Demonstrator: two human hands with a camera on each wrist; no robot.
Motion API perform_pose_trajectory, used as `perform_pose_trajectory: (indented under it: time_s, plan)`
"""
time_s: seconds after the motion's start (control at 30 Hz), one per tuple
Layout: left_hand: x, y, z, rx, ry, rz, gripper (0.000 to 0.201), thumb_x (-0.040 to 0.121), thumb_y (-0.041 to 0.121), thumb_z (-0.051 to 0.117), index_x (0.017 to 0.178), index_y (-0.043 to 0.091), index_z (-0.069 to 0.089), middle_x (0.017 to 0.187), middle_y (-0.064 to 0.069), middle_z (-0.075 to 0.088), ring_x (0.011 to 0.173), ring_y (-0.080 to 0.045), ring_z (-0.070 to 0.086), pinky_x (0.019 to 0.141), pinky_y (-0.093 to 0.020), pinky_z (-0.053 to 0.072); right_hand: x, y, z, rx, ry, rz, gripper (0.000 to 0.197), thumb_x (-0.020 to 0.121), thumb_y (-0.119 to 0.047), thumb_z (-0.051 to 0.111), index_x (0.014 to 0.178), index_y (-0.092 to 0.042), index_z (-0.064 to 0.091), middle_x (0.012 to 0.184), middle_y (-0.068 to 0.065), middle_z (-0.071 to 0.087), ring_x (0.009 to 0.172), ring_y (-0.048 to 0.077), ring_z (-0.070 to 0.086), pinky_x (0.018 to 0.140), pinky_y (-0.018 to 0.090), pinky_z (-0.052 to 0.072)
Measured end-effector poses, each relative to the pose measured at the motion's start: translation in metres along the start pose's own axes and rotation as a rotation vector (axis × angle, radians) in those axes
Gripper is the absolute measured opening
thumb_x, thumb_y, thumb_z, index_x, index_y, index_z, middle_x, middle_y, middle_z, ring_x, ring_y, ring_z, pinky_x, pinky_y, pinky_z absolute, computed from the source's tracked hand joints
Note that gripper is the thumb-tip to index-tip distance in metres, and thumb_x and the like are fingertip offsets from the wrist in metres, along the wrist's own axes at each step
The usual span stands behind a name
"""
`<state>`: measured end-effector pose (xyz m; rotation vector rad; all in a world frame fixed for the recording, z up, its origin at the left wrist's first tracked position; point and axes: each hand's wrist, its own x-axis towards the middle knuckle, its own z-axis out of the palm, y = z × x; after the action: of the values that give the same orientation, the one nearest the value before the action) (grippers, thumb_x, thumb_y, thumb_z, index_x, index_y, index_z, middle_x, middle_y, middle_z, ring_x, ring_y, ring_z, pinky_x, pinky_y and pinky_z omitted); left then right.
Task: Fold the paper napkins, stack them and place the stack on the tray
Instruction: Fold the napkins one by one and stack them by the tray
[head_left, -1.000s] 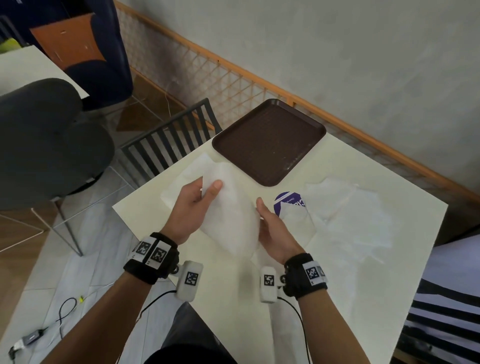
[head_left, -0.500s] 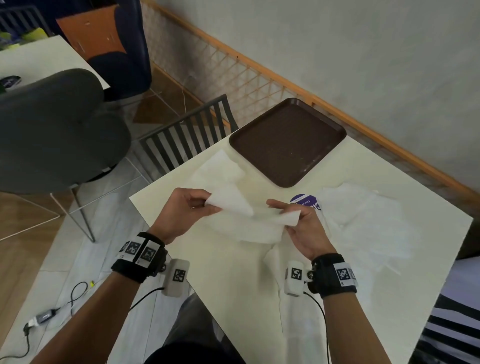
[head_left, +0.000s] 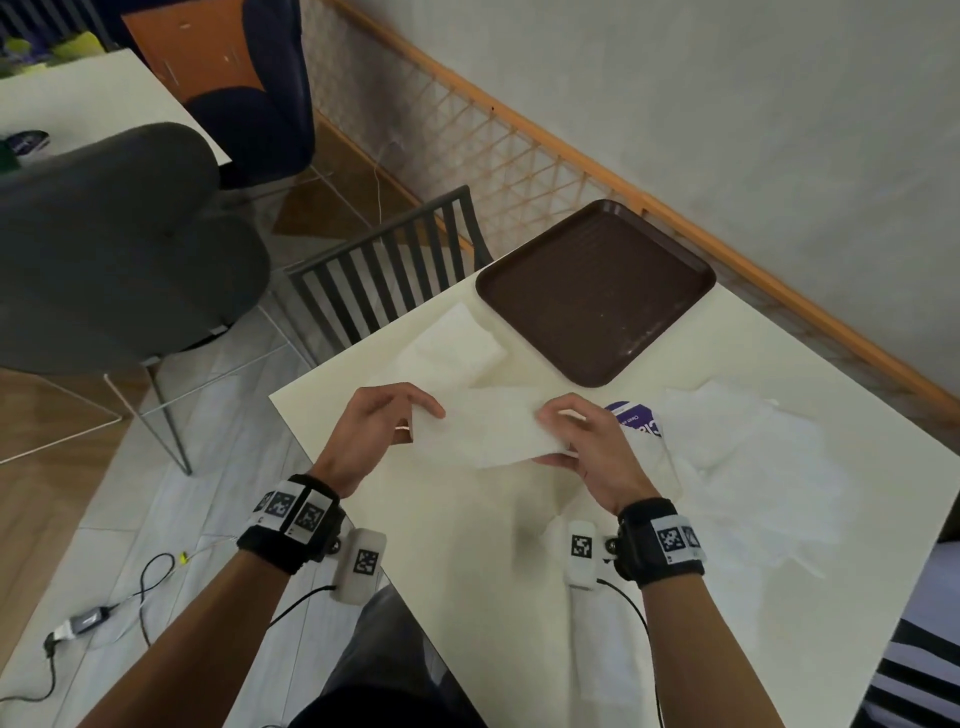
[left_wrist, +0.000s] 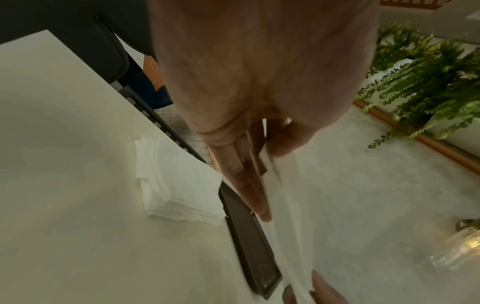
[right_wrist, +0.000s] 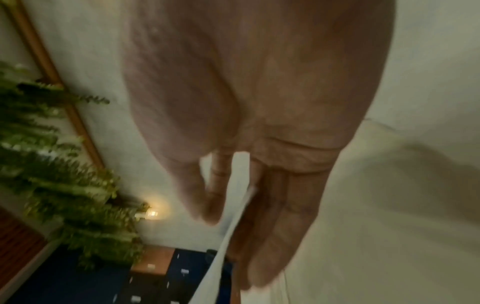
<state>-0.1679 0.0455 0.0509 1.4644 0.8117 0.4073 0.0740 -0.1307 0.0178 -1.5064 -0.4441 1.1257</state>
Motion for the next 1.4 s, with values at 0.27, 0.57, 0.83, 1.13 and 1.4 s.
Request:
perform_pose_trajectory:
  time_s: [0.27,0.57,0.83,1.13,1.4]
  plan:
    - [0.041,-0.029,-0.020,0.256,0.350,-0.017,0.022,0.085,0.018,0.090,0.099,0.025,0.075,0.096,0.006,0.079,0.067,-0.011,0.077,0.061,-0.026,0.058,0.106,-0.027,0.054,-0.567,0.182,-0.300,0.014,0.094,-0.013,0.083,0.099,-0.022,0.074,0.110,-0.010,0.077,0.108,0.007,0.070,0.089,0.021,0.056]
    - [0.081,-0.065,-0.023,0.606,0.295,-0.128,0.031,0.085,0.031,0.088,0.105,0.025,0.065,0.115,0.000,0.063,0.063,-0.015,0.073,0.080,-0.038,0.060,0.190,-0.016,0.100,-1.046,0.190,-0.253,0.021,0.099,0.001,0.067,0.112,-0.014,0.074,0.122,0.009,0.070,0.116,0.027,0.066,0.095,0.028,0.050]
    - [0.046,-0.058,0.001,0.773,0.407,0.063,0.031,0.089,0.035,0.082,0.115,0.028,0.068,0.118,0.003,0.042,0.082,-0.018,0.061,0.070,-0.031,0.050,0.098,-0.028,0.078,-1.049,0.270,-0.367,0.019,0.103,-0.021,0.070,0.122,-0.022,0.070,0.131,0.004,0.065,0.118,0.024,0.060,0.092,0.033,0.050]
    - [-0.012,-0.089,0.133,0.682,-0.019,0.102,0.019,0.095,0.048,0.070,0.103,0.031,0.070,0.097,0.016,0.063,0.088,-0.010,0.060,0.085,-0.039,0.057,-0.039,0.027,-0.063,-1.132,0.354,-0.156,0.028,0.099,-0.039,0.072,0.123,-0.027,0.065,0.119,0.000,0.072,0.109,0.027,0.070,0.092,0.043,0.058]
    - [-0.022,-0.093,0.225,0.726,-0.201,-0.012,0.056,0.087,0.039,0.081,0.133,0.021,0.055,0.130,0.002,0.055,0.121,-0.026,0.055,0.102,-0.044,0.048,-0.056,0.059,-0.139,-1.208,0.294,0.184,0.083,0.077,-0.066,0.087,0.143,-0.030,0.052,0.137,-0.001,0.063,0.129,0.031,0.054,0.105,0.048,0.042]
